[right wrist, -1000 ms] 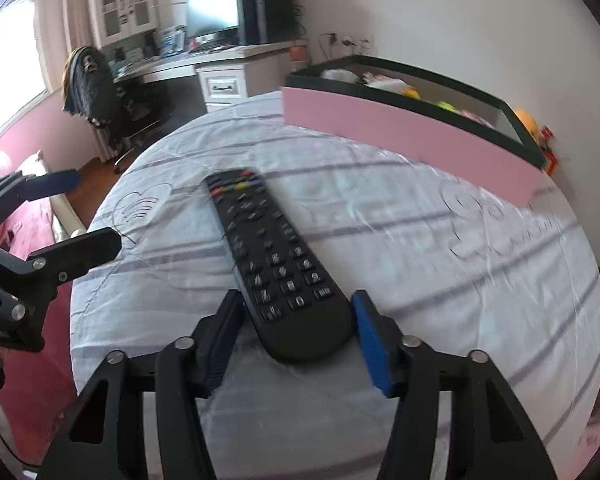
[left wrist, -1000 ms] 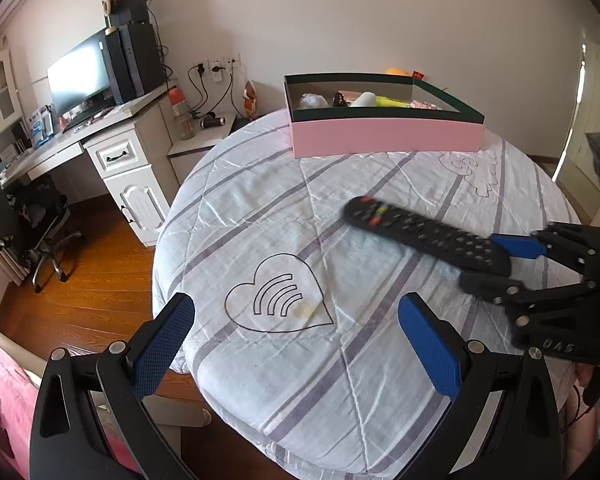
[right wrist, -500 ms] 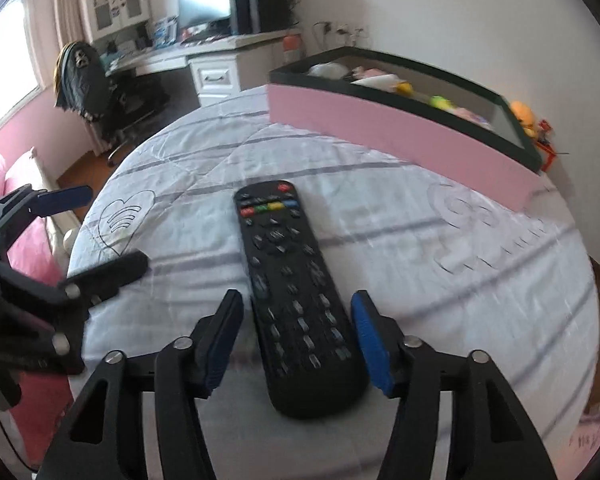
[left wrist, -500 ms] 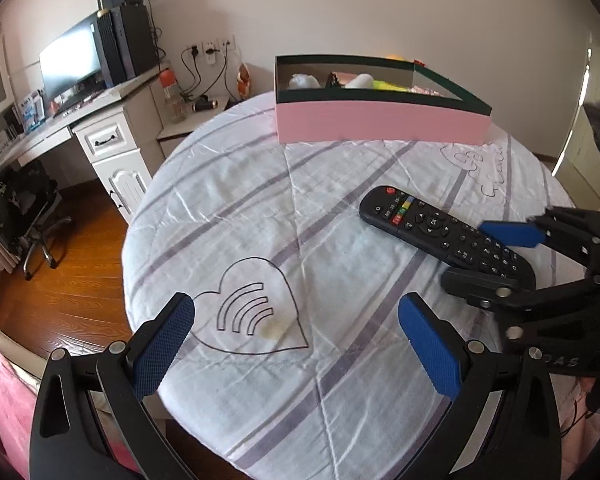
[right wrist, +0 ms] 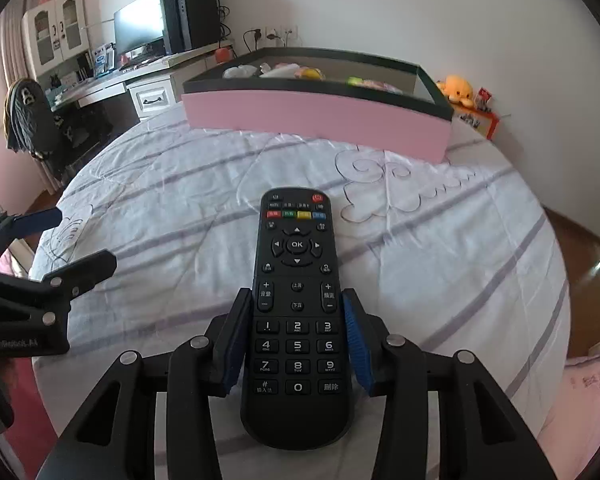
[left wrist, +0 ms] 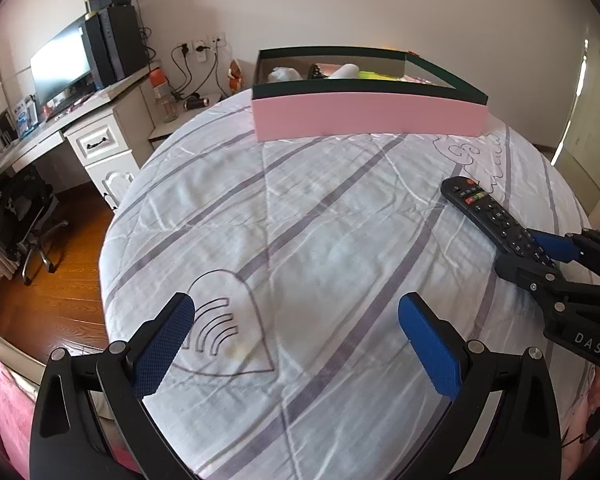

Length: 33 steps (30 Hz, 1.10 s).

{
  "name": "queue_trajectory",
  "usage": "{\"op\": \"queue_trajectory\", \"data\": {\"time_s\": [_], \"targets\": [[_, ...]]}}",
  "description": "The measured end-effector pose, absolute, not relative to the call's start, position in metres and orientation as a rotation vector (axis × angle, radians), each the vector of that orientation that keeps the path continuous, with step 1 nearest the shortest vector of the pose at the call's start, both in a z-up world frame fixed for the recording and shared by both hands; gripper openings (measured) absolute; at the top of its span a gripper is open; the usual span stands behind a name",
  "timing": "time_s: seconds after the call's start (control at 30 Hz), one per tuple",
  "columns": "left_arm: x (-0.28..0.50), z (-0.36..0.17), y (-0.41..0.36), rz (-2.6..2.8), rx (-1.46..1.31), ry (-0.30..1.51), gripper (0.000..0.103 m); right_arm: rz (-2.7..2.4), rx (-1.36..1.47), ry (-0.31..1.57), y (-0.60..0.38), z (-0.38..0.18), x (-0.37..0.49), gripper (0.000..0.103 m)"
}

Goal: Organize rigid objects
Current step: 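Grasp the black TV remote lengthwise with the right gripper, then lift the remote and carry it over the pink box with the right gripper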

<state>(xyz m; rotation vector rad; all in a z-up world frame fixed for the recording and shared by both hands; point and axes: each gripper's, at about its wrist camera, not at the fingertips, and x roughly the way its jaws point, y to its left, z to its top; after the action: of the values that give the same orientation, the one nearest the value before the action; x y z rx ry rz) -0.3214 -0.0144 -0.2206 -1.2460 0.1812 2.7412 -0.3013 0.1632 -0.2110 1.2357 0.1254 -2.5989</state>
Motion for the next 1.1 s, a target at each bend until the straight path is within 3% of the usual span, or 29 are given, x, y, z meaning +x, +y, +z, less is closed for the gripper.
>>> {"op": "queue_trajectory", "data": {"time_s": [0.2, 0.53, 0.93, 1.03, 1.1], "targets": [[-0.327, -0.219, -0.010, 2.732, -1.248, 0.189, 0.103, -2.557, 1.233, 0.211, 0.152, -0.211, -0.322, 0.048], [-0.350, -0.212, -0.014, 2.748, -1.232, 0.227, 0.103, -2.577, 1.176, 0.048, 0.194, -0.205, -0.317, 0.044], [-0.457, -0.157, -0.045, 2.882, -1.117, 0.137, 0.103, -2.700, 1.199, -0.071, 0.257, -0.205, -0.354, 0.044], [-0.488, -0.156, -0.043, 2.888, -1.137, 0.172, 0.099, -2.706, 1.191, -0.067, 0.260, -0.204, -0.365, 0.044], [-0.508, -0.162, -0.039, 2.869, -1.165, 0.196, 0.082, -2.715, 1.196, -0.055, 0.263, -0.205, -0.372, 0.044]]}}
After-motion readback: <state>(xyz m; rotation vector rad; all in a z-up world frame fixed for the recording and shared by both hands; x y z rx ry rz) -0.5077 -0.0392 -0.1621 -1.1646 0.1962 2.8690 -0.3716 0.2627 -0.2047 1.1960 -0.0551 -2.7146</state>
